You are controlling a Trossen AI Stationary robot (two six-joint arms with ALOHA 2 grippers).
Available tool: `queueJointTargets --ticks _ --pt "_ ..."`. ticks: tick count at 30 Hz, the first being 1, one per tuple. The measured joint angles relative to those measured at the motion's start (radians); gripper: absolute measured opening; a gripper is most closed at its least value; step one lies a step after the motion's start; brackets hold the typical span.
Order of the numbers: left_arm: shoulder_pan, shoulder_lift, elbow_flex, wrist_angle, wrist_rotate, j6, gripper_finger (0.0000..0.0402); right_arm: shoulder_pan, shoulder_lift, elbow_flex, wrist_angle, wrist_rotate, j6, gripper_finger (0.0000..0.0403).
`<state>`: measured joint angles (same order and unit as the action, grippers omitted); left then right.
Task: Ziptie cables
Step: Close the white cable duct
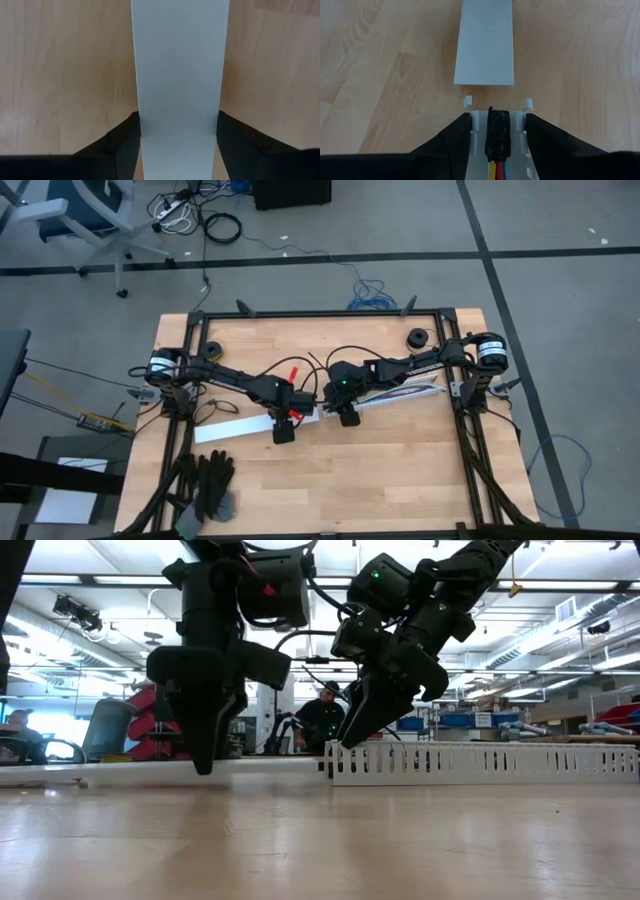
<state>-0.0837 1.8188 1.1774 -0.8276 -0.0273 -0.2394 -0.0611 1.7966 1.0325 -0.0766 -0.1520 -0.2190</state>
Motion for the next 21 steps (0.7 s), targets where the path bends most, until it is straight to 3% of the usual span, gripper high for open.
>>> queueJointTargets --ticks 21 --pt "0.0 -0.01 0.116 -0.131 -0.069 0.046 0.0209 0.0 0.0 0.0 0.0 -0.003 0.0 0.0166"
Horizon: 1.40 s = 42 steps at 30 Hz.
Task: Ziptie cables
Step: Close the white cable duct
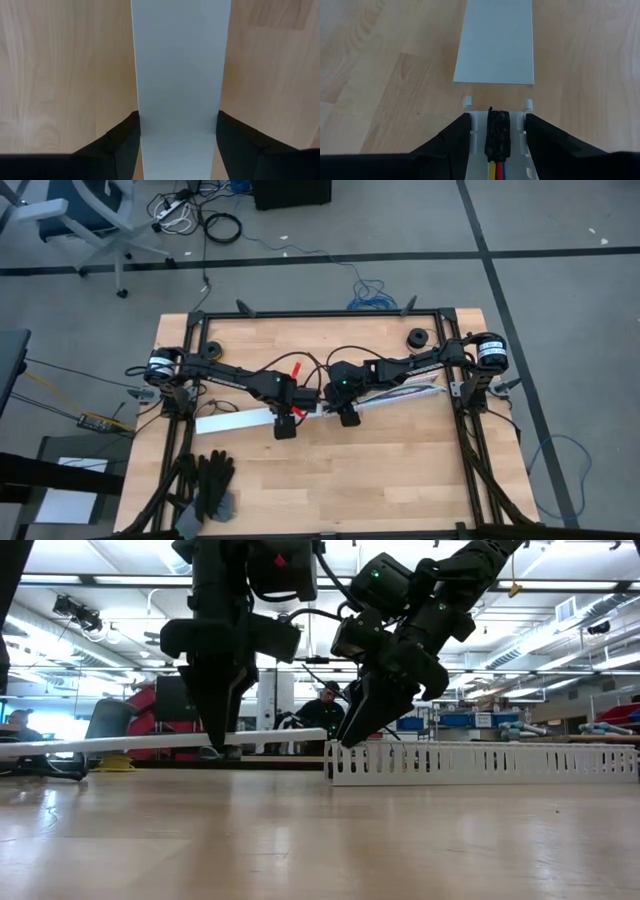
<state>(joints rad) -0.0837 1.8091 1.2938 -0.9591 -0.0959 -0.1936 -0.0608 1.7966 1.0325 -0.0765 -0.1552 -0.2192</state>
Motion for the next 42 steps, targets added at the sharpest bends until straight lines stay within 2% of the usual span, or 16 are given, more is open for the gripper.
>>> queueJointTargets --ticks 8,28,42 --pt "0.015 0.0 -0.002 0.059 0.0 0.009 0.0209 0.0 0.0 0.0 0.001 -0.006 0.0 0.0167" --pt "0.023 0.0 -0.003 0.069 0.055 -0.021 0.0209 -0.002 0.0 0.0 0.026 0.012 0.0 0.0164" --pt "0.023 0.001 -0.003 0.071 0.042 -0.024 0.0209 -0.003 0.0 0.0 0.021 0.017 -0.001 0.0164"
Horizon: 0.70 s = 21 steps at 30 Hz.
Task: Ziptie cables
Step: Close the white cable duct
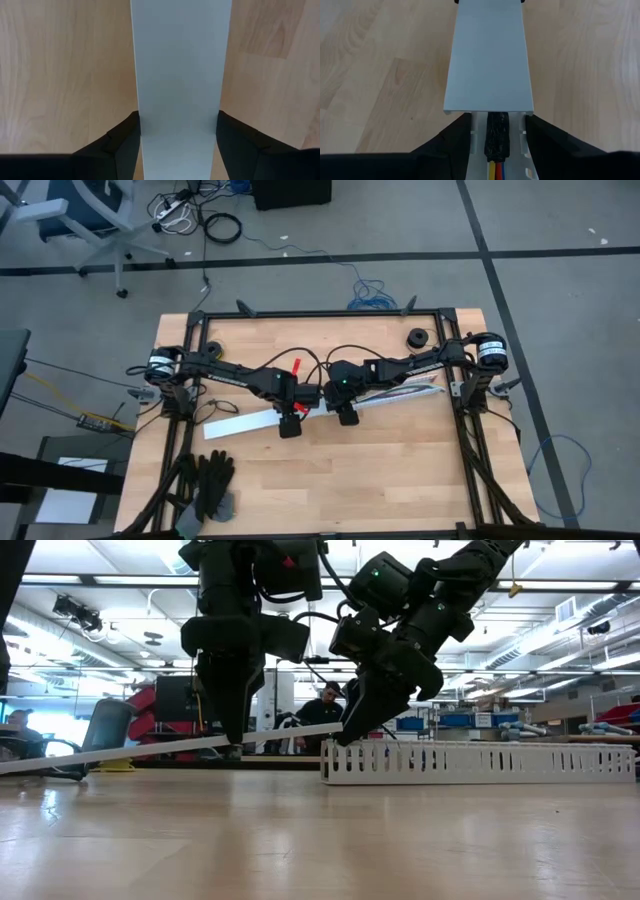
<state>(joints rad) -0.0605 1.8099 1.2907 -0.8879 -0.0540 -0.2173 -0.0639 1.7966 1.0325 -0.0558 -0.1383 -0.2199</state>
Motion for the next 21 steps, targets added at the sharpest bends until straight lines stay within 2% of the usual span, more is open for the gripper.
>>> queueJointTargets --ticks 8,21 --pt "0.0 0.0 0.0 0.001 0.0 0.0 0.0209 0.0 0.0 0.0 -0.001 0.0 0.0 0.0171" --pt "0.0 0.0 0.0 0.004 -0.004 0.0 0.0209 0.0 0.0 0.0 -0.001 -0.001 0.0 0.0211"
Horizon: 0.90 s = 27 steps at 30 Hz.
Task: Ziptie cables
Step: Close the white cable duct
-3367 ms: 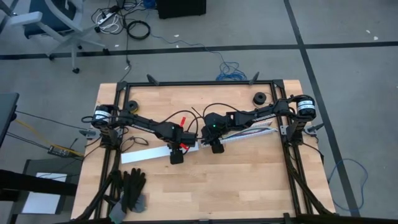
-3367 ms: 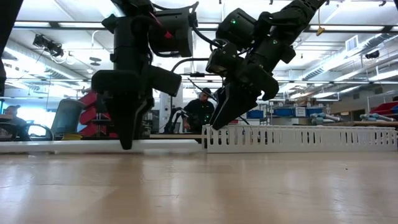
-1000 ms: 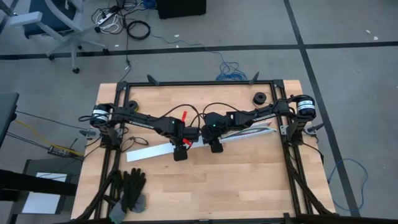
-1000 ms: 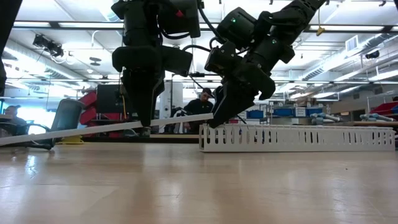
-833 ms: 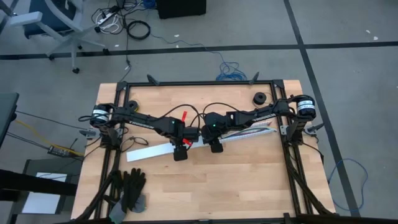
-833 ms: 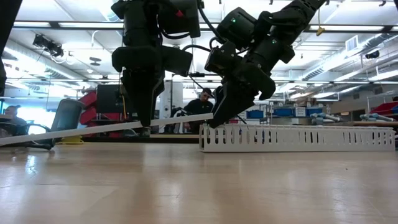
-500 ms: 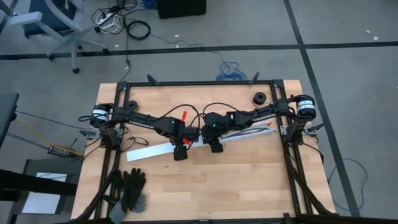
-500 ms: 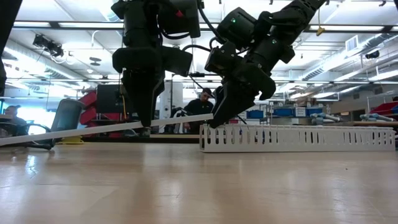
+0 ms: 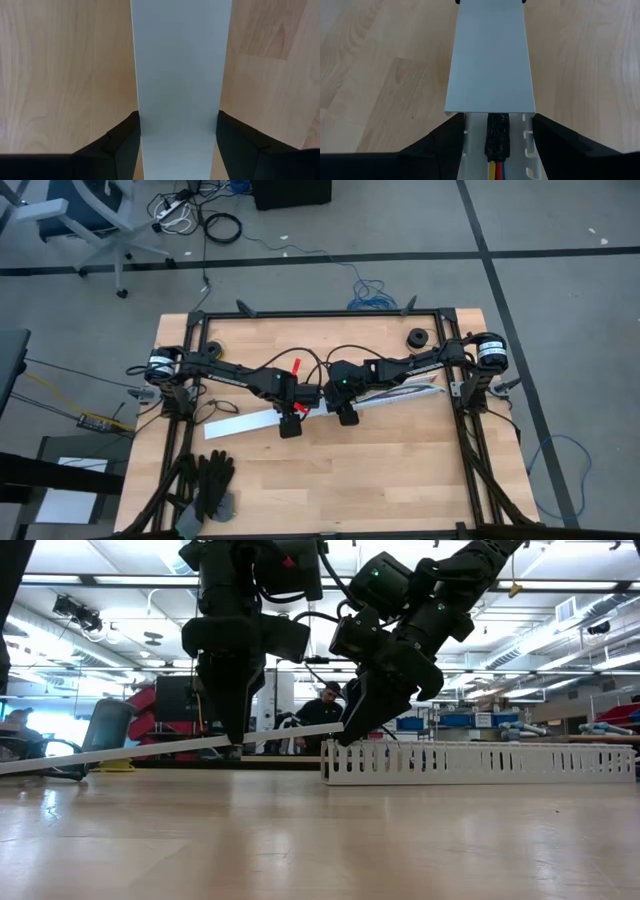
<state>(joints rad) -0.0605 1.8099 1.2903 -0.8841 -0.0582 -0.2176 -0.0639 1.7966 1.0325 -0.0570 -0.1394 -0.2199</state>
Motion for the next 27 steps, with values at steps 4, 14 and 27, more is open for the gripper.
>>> queueJointTargets --ticks 4,14,27 --pt "0.0 0.0 0.0 0.0 0.0 0.0 0.0209 0.0 0.0 0.0 -0.002 0.0 0.0 0.0218" --pt "0.0 0.0 0.0 0.0 -0.001 0.0 0.0209 0.0 0.0 0.0 -0.011 0.0 0.0 0.022" --pt "0.01 0.047 0.0 0.004 0.026 0.007 0.0209 0.0 0.0 0.0 -0.011 0.0 0.001 0.0223"
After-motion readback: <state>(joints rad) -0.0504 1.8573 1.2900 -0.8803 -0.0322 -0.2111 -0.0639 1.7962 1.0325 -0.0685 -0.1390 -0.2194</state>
